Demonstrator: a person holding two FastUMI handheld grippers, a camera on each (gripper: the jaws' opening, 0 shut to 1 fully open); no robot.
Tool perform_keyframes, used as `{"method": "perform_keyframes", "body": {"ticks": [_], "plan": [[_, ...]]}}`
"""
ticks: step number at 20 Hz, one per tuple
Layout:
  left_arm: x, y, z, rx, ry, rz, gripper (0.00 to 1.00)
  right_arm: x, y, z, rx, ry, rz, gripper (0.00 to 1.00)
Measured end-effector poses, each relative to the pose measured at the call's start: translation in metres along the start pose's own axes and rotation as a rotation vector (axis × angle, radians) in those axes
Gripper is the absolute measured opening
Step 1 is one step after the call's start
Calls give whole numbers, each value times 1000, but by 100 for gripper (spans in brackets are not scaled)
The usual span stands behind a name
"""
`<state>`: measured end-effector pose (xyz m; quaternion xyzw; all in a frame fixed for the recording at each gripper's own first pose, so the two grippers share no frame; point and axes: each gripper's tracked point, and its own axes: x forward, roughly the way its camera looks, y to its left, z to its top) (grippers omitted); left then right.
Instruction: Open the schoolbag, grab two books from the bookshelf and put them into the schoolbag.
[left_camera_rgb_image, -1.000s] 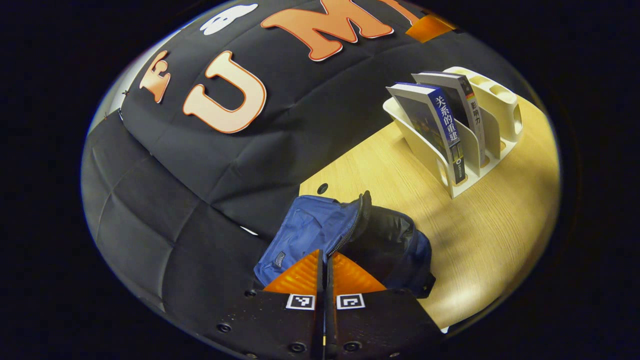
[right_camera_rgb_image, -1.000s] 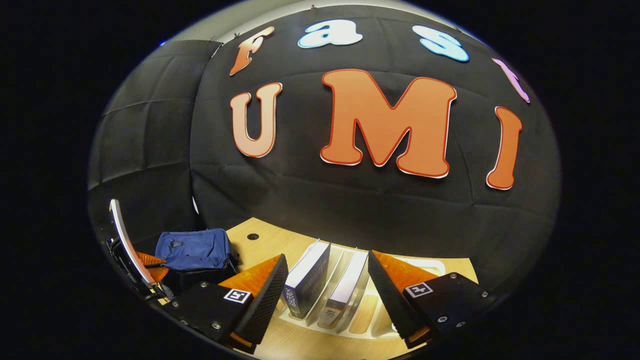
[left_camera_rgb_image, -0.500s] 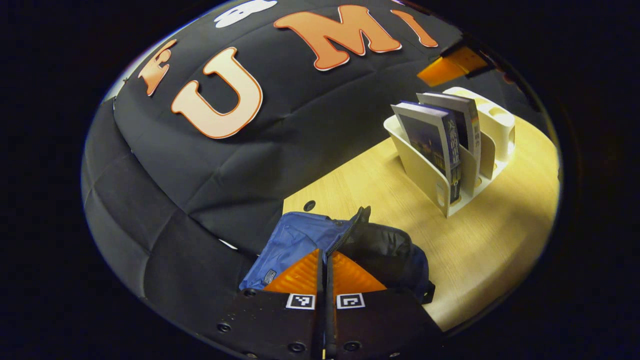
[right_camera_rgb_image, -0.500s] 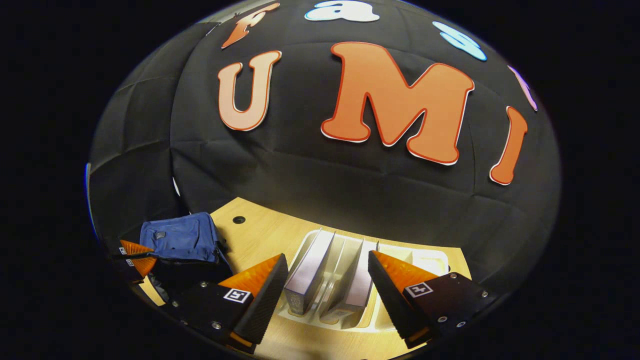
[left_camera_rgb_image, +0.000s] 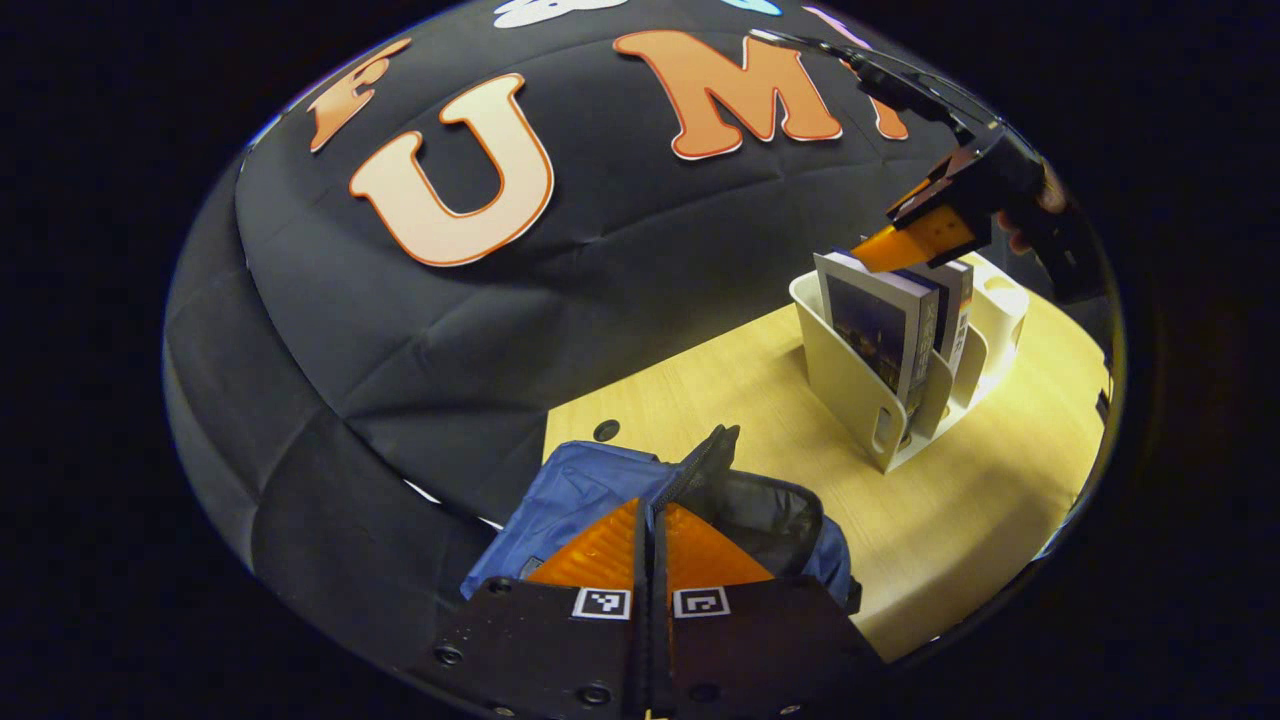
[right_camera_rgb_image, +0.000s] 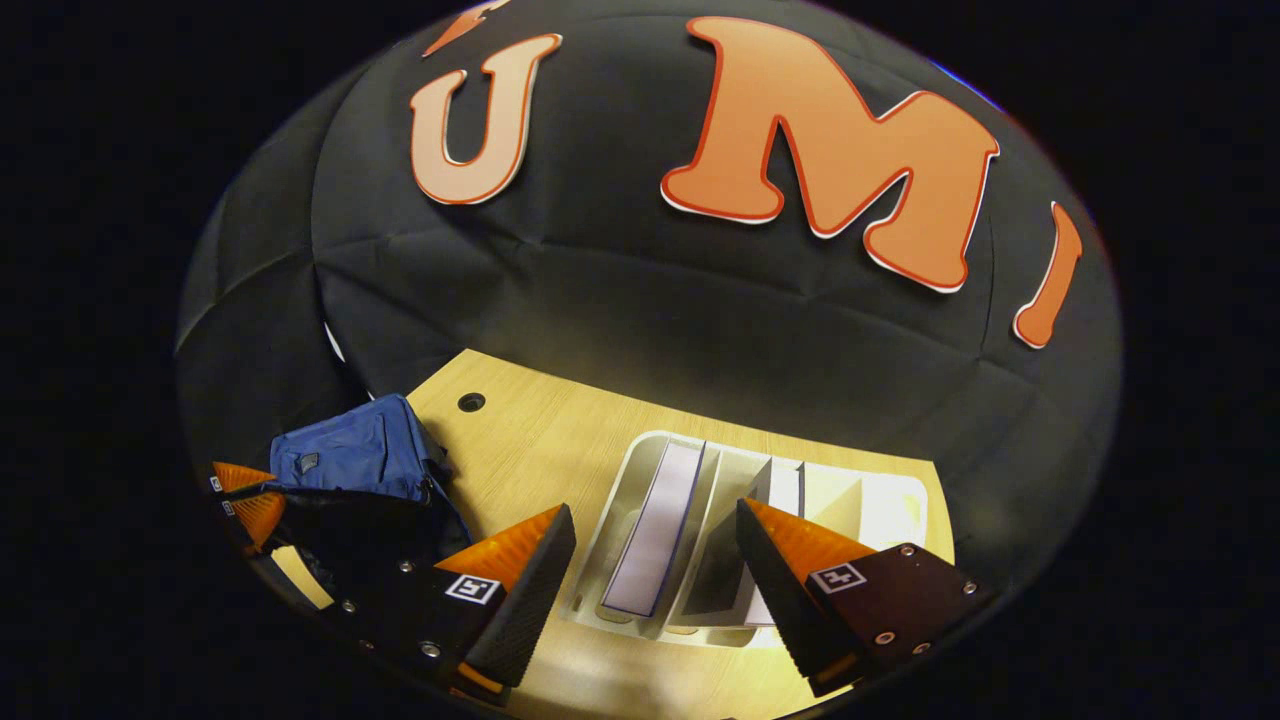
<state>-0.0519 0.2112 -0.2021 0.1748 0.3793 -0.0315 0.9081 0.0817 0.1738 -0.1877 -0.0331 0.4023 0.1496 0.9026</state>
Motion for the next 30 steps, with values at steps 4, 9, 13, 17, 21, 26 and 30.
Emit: {"method": "perform_keyframes", "body": {"ticks": [4,9,13,17,21,26,30], "plan": [[2,14,5,-106,7,-46,2,1,-2,1,20,25,-20,96],[-1,36,21,-161,-2,-79,1,14,3,-5,-37,93,-30,96],[-2,57,32,-249,-1,-115,1,28,12,-16,-83,172,-15,93],[-2,61,36,-250,6,-139,1,45,4,-21,-120,262,-41,86],[-3,59,39,-265,5,-169,1,58,5,-38,-55,394,-17,68],[-8,55,38,-274,13,-200,1,75,2,-58,-44,498,-43,57],[-12,53,35,-282,15,-220,1,84,2,-73,-32,575,-54,49]]}}
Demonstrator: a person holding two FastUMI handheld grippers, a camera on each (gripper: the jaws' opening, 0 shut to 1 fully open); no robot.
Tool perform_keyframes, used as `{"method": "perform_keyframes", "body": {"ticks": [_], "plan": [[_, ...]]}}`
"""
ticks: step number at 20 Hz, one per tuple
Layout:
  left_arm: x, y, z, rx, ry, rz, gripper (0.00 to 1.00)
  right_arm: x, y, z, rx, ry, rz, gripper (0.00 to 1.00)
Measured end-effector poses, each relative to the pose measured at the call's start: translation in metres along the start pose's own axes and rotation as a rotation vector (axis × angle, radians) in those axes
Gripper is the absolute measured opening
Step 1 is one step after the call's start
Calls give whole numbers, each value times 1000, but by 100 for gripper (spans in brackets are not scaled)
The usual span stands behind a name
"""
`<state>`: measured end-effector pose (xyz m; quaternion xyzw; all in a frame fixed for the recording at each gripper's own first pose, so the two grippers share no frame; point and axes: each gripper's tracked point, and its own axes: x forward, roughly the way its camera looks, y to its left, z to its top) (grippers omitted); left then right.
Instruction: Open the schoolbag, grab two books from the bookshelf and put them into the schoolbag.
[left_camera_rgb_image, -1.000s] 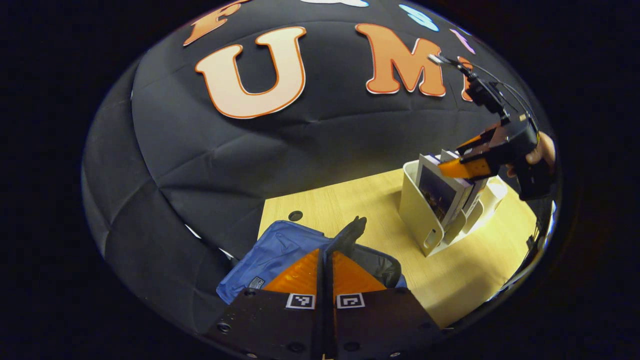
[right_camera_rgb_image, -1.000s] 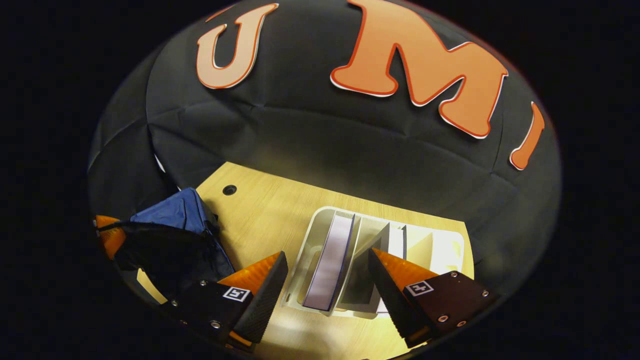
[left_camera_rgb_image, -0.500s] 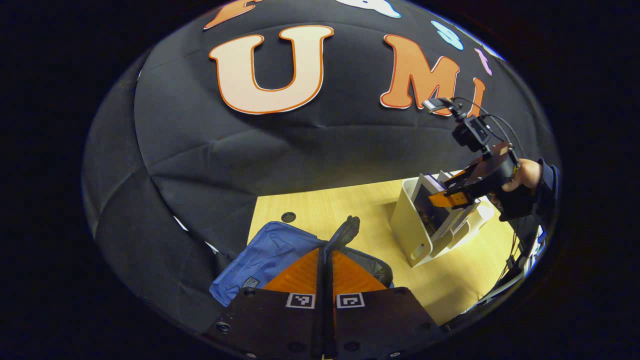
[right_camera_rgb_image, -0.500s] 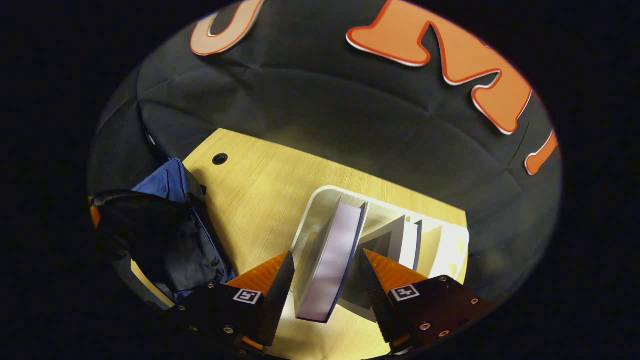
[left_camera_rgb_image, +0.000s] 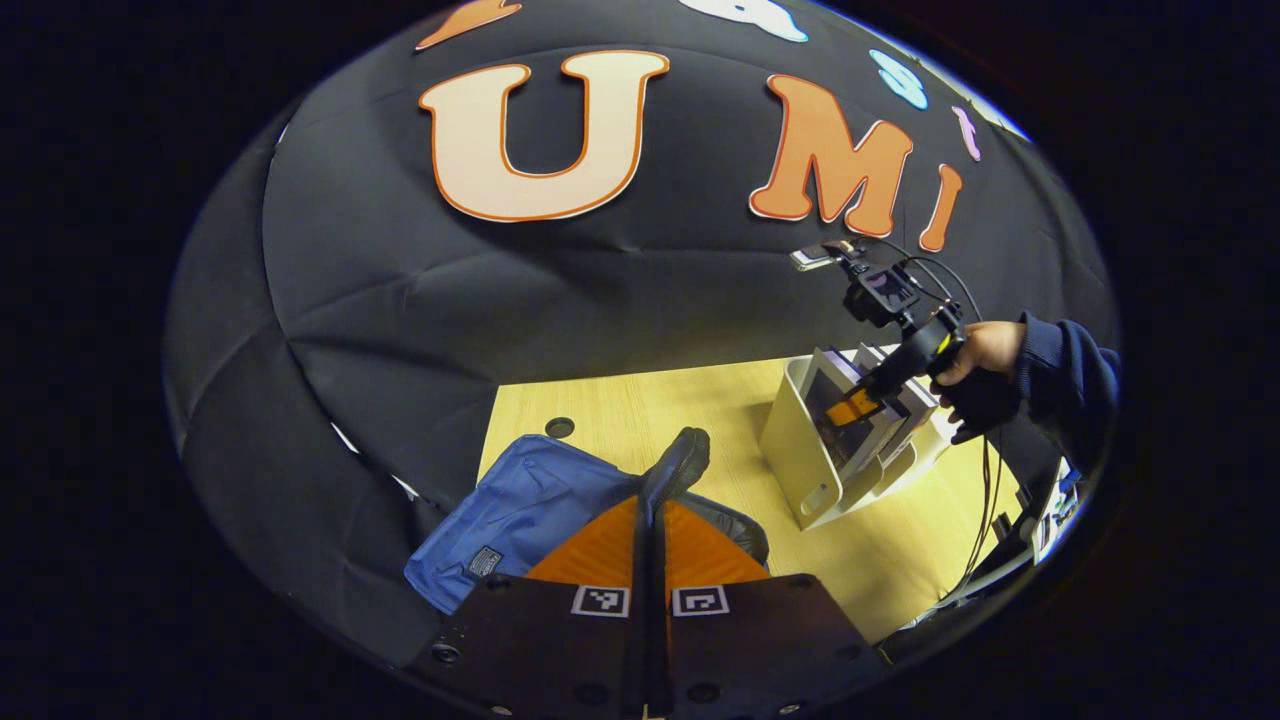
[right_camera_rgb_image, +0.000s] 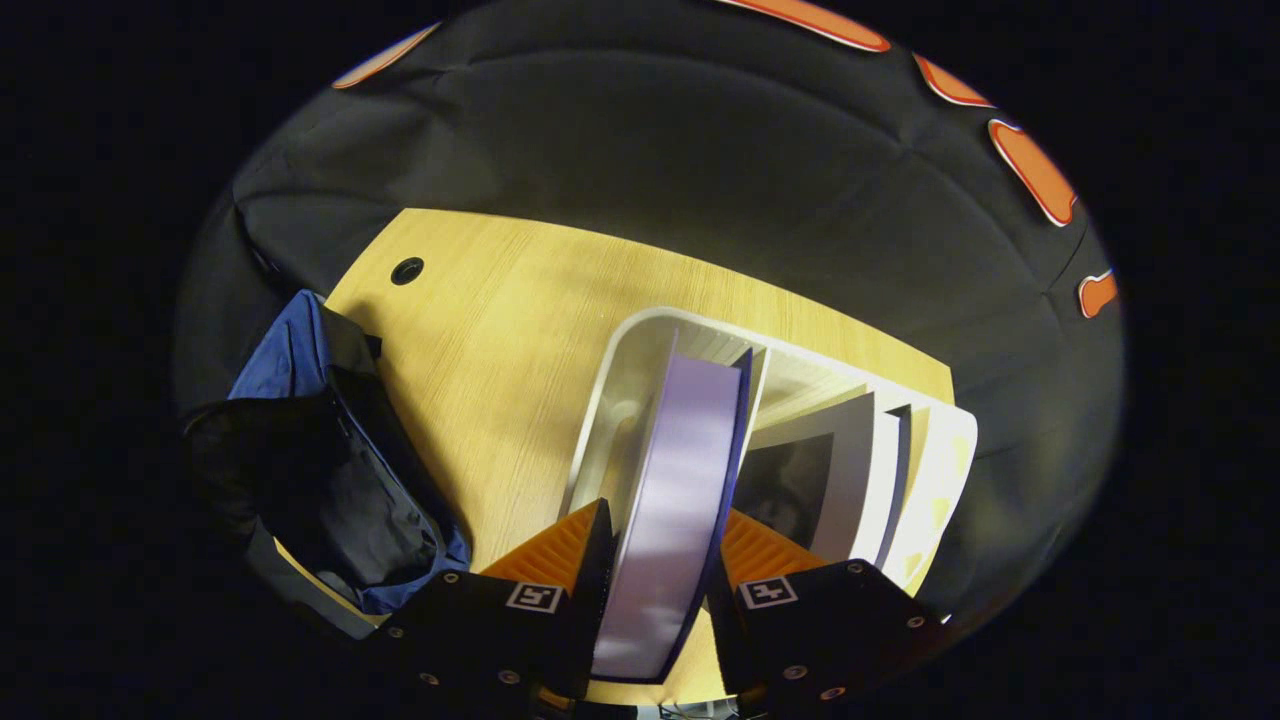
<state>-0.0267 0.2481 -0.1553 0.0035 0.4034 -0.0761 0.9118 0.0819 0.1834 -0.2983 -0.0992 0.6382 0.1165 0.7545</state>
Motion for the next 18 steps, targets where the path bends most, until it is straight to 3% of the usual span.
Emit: {"method": "perform_keyframes", "body": {"ticks": [1,2,3,5,8,9,10,12,13,14,18], "plan": [[-1,-1,-2,-2,3,-7,1,3,1,-2,6,14,3,48],[-1,-1,-3,-6,5,-13,1,8,1,-5,5,30,1,41],[-1,-2,-5,-8,9,-21,1,9,2,-9,4,46,5,48],[-3,-4,-6,-11,11,-32,1,10,9,-11,36,53,35,48],[-4,-4,-9,-8,18,-39,2,6,6,-15,111,57,65,43],[-3,-6,-9,-3,18,-42,2,3,5,-16,131,54,83,36],[-3,-5,-11,-1,23,-43,1,-2,3,-19,143,53,101,41],[-4,-8,-15,10,32,-46,1,-10,-9,-25,130,40,91,40],[-4,-9,-14,13,30,-49,2,-18,-12,-26,134,32,103,31],[-3,-13,-18,16,29,-47,1,-25,-14,-27,140,24,114,39],[-4,-21,-21,3,30,-36,1,-61,-25,-24,169,-35,167,39]]}}
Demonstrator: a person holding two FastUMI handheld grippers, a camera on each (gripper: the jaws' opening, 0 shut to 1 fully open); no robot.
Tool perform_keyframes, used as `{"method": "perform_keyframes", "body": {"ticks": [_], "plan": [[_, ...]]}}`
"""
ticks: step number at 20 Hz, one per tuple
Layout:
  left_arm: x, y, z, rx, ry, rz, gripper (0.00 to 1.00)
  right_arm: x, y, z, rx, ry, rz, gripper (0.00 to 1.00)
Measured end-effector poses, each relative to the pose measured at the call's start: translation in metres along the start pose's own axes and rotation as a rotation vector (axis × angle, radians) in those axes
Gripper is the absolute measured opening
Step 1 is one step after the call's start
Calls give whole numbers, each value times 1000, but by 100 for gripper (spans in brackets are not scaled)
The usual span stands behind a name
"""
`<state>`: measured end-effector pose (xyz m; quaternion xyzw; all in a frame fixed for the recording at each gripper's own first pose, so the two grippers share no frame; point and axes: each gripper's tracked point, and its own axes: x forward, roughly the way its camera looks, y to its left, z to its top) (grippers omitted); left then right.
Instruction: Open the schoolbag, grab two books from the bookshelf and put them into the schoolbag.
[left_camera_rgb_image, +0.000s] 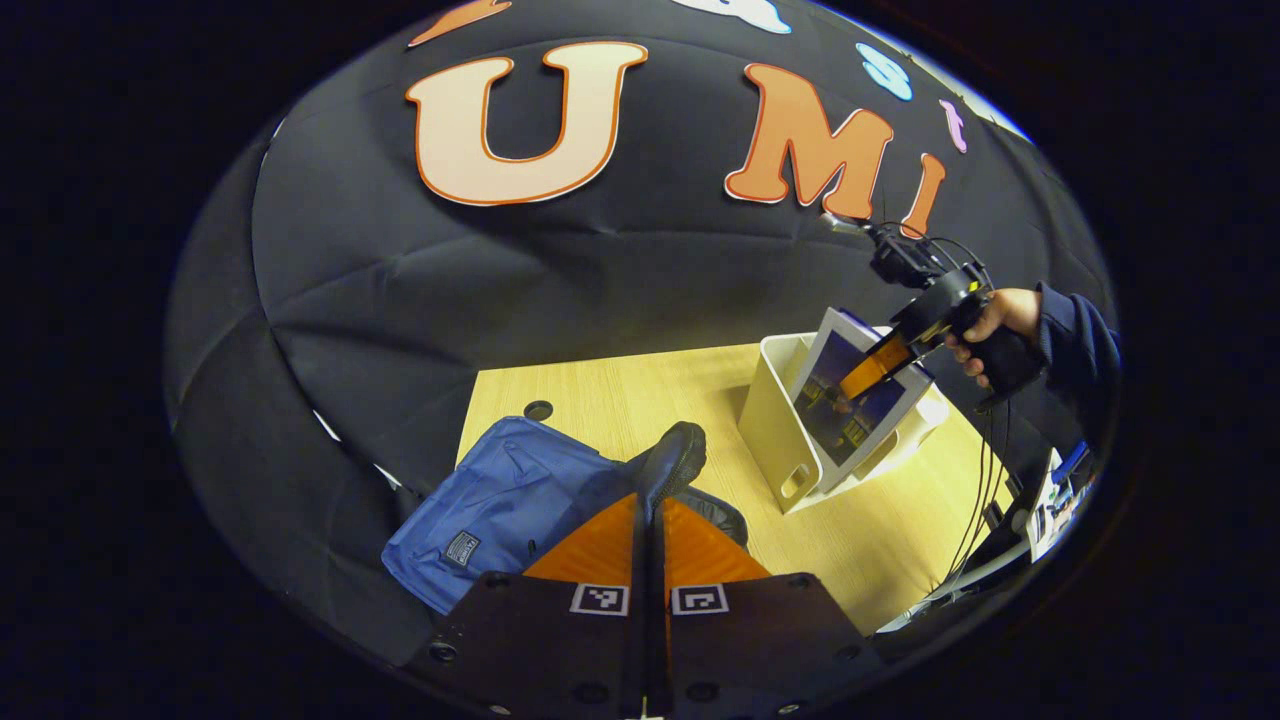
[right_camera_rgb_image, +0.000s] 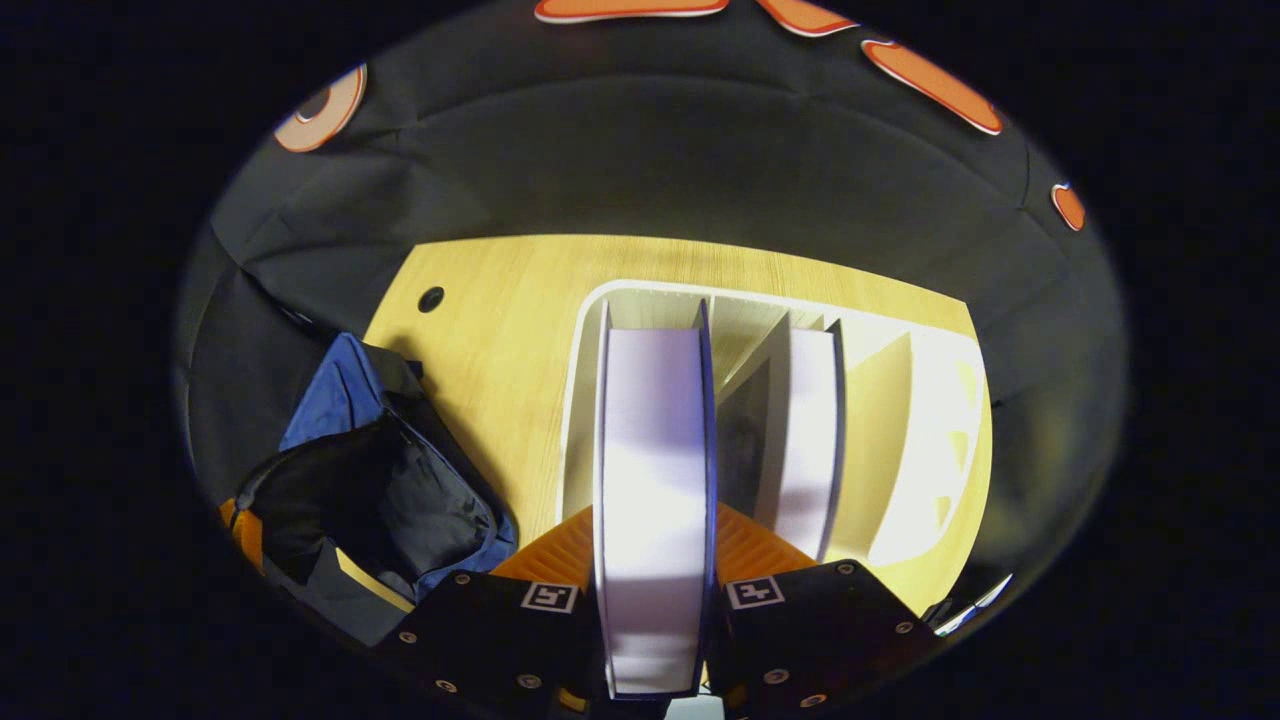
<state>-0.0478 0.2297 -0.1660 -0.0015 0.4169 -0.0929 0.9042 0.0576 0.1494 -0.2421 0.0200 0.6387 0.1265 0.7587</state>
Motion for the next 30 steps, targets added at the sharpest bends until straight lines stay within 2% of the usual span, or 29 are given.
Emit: {"method": "perform_keyframes", "body": {"ticks": [8,12,14,17,19,24,30], "plan": [[-5,-6,-7,-10,22,22,1,-95,6,16,86,-182,160,39],[-4,-8,-5,-8,35,38,1,-136,27,7,159,-273,294,39],[-3,-9,-4,5,42,54,2,-142,44,-11,216,-269,386,39],[-4,-11,-5,17,54,72,2,-139,66,-31,297,-272,467,39],[-2,-13,-7,22,72,80,1,-126,82,-42,369,-273,479,38],[-1,-22,-13,50,99,100,1,-107,140,-87,433,-216,592,38],[-1,-32,-19,65,117,114,1,-72,171,-110,518,-208,626,38]]}}
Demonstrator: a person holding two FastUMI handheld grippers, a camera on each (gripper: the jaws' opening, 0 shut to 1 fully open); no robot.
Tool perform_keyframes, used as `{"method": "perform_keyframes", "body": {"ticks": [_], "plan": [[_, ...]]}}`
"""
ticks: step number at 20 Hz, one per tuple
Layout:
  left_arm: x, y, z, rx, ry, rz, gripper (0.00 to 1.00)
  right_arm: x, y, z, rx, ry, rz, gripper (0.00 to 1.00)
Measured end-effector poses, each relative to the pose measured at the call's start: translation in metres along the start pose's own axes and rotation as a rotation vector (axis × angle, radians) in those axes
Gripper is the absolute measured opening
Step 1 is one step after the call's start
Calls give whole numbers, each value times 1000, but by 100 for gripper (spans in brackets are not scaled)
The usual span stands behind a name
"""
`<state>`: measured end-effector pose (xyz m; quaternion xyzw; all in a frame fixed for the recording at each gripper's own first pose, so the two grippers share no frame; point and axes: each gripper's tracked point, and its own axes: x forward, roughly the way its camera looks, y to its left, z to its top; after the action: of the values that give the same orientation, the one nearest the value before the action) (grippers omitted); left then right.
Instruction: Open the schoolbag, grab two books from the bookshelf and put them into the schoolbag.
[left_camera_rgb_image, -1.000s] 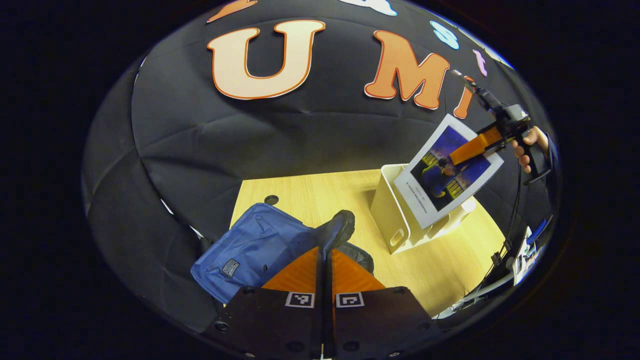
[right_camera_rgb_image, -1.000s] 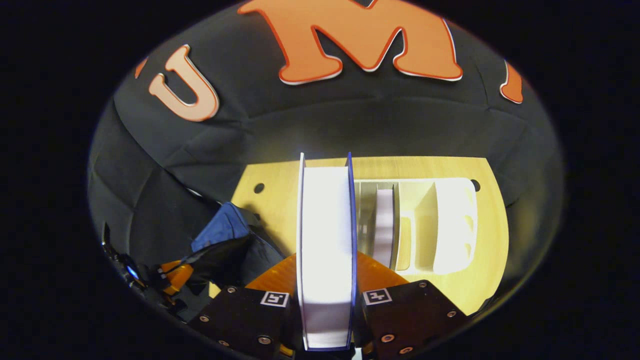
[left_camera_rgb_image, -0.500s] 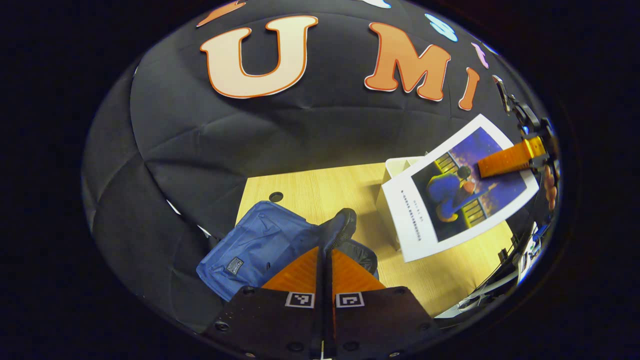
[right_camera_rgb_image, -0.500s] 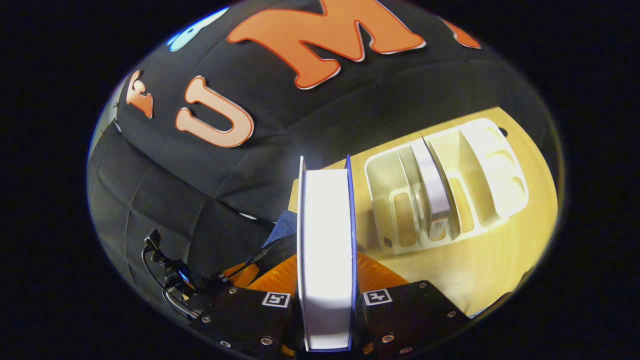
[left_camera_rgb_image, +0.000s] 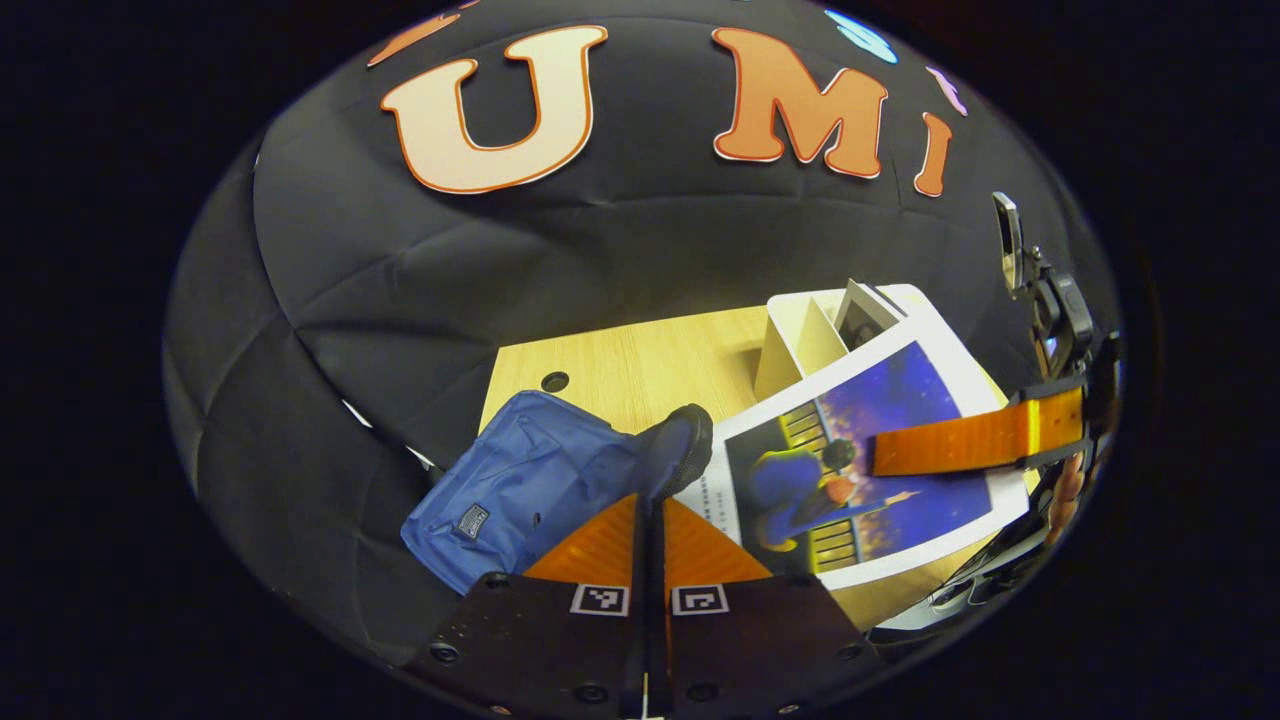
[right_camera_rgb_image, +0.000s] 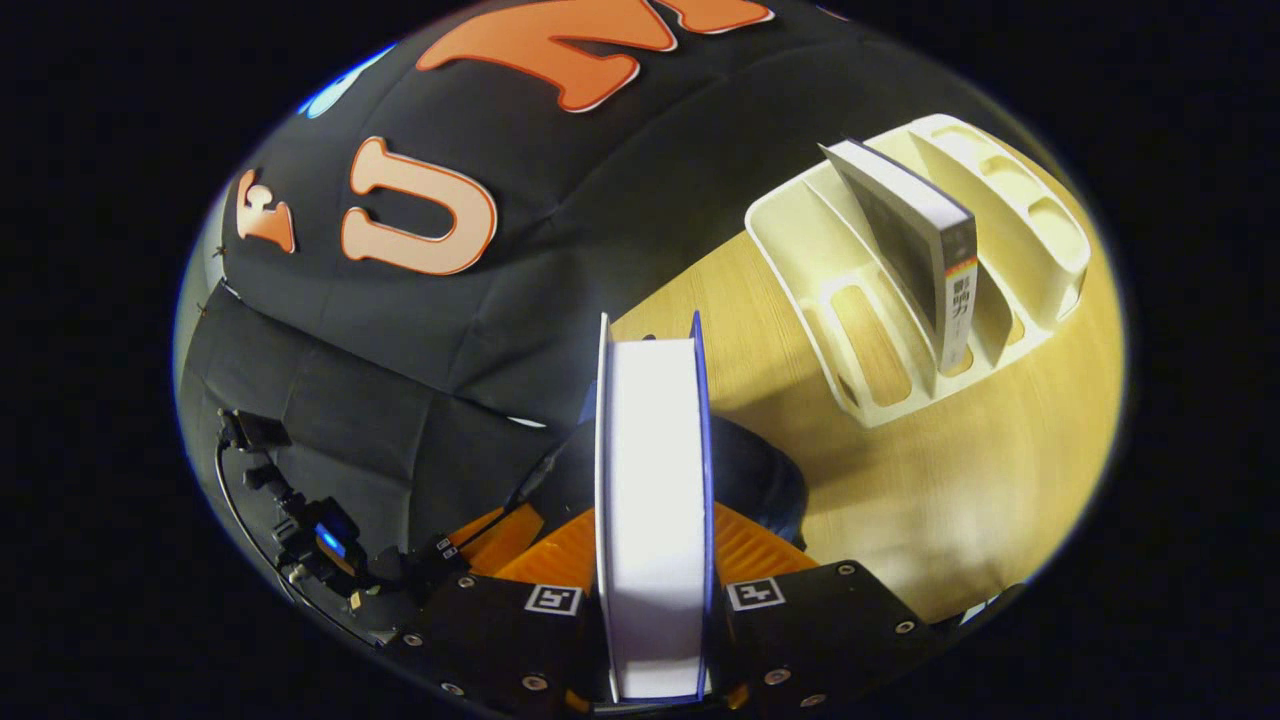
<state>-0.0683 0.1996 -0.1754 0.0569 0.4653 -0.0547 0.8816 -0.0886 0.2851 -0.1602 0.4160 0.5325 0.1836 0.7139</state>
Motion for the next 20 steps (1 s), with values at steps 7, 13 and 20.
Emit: {"method": "perform_keyframes", "body": {"ticks": [7,13,20], "plan": [[-6,-20,-12,43,16,-20,1,59,-14,-37,111,-1,5,38],[-8,-27,-17,17,9,-33,1,87,-31,-50,170,-59,-26,38],[-4,-43,-28,-30,25,-65,0,121,-31,-79,224,-45,8,38]]}}
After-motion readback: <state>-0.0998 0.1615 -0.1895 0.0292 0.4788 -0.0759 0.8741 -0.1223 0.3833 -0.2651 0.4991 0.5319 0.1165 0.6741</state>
